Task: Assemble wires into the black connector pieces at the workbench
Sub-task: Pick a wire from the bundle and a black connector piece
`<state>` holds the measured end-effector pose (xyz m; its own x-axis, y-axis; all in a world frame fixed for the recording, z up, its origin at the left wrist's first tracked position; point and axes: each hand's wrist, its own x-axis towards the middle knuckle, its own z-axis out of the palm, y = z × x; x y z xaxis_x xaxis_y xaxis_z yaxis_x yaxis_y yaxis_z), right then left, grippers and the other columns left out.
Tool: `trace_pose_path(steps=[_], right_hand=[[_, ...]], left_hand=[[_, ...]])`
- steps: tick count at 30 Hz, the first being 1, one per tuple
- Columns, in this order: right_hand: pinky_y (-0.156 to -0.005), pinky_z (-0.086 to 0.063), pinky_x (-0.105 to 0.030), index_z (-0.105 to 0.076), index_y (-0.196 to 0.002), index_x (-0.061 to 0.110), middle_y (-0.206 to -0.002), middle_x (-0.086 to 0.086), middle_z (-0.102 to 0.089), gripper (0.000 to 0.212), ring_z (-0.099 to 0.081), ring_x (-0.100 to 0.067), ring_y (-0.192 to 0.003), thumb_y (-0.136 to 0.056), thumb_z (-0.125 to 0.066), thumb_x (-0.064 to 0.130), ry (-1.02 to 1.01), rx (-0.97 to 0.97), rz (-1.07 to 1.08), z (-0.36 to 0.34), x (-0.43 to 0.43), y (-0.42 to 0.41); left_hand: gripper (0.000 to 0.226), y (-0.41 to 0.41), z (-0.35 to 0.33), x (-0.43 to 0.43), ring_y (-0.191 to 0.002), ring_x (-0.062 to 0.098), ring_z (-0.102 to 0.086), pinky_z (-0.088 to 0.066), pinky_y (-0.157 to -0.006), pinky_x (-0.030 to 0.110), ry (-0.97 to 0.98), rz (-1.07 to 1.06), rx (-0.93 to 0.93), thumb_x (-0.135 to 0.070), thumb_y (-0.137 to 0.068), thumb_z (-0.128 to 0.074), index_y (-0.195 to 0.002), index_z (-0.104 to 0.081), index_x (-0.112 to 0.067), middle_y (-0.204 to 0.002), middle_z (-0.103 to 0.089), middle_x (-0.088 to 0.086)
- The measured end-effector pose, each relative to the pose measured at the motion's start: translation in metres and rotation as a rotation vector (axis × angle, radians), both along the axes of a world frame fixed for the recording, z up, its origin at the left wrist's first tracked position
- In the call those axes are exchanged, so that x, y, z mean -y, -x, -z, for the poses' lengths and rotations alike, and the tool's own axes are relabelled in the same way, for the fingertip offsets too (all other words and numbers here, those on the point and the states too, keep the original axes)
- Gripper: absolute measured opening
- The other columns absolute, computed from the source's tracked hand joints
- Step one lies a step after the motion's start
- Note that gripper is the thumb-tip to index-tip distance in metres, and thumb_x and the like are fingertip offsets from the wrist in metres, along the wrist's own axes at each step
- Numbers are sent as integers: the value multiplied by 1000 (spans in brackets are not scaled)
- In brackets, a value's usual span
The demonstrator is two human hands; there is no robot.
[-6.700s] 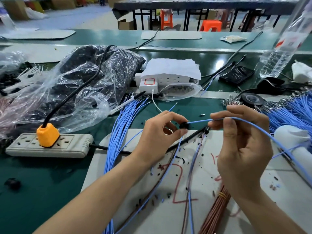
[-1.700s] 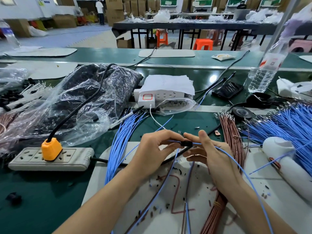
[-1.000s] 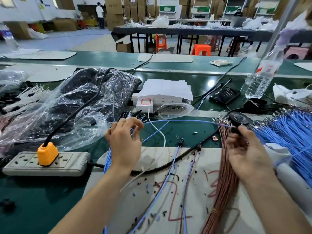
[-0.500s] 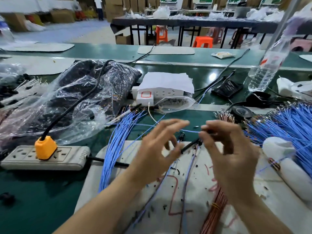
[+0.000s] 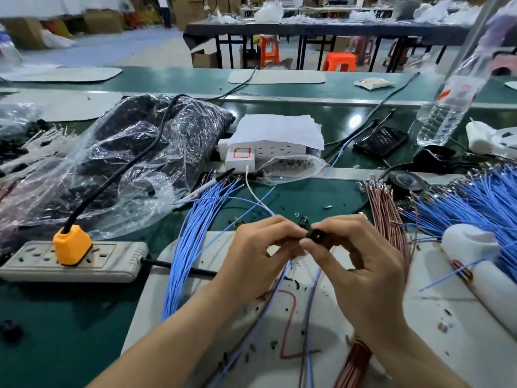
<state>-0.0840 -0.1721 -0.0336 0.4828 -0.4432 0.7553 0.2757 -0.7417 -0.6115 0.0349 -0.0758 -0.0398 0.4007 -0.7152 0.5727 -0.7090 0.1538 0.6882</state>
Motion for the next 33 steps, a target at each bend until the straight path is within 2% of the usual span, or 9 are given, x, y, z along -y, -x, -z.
trace_pose_path(steps=[6, 12, 17, 24, 33], right_hand=[[-67, -52, -24, -63, -90, 13, -85, 0, -62, 13, -62, -12, -73, -80, -70, 18, -17, 18, -19, -1, -2, 1], [-66, -53, -28, -67, -87, 0, -83, -4, -63, 17, -62, -13, -72, -79, -72, 14, 15, -6, 5, 1, -1, 1], [-67, -53, -27, -68, -87, 0, -83, -3, -63, 15, -62, -14, -72, -79, -73, 12, 36, -12, 16, 1, -2, 1], [-66, -54, -31, -68, -89, 0, -85, -5, -63, 14, -62, -14, -75, -80, -71, 10, 47, -40, 0, 2, -1, 0], [-66, -55, -34, -69, -90, 0, -87, -7, -64, 14, -65, -17, -77, -78, -72, 7, 67, -34, -5, 0, 0, 2]], left_hand=[[8, 1, 1, 0, -71, 7, -61, -47, -69, 13, 0, 6, -44, -2, -82, -67, -87, -71, 2, -81, -66, 4], [15, 3, 0, -2, -75, 8, -68, -53, -73, 17, 55, -14, -56, -7, -83, -68, -98, -69, -5, -87, -69, -1], [10, 3, 0, -2, -73, 11, -68, -55, -72, 21, 68, -23, -77, -3, -80, -70, -89, -68, 1, -82, -70, 6], [11, 3, 0, -2, -76, 14, -68, -57, -73, 28, 99, 14, -32, -2, -81, -68, -91, -68, 3, -84, -70, 7], [10, 0, 2, 0, -80, 12, -68, -56, -74, 26, 70, 29, -25, 1, -82, -65, -91, -68, 1, -86, -69, 5]])
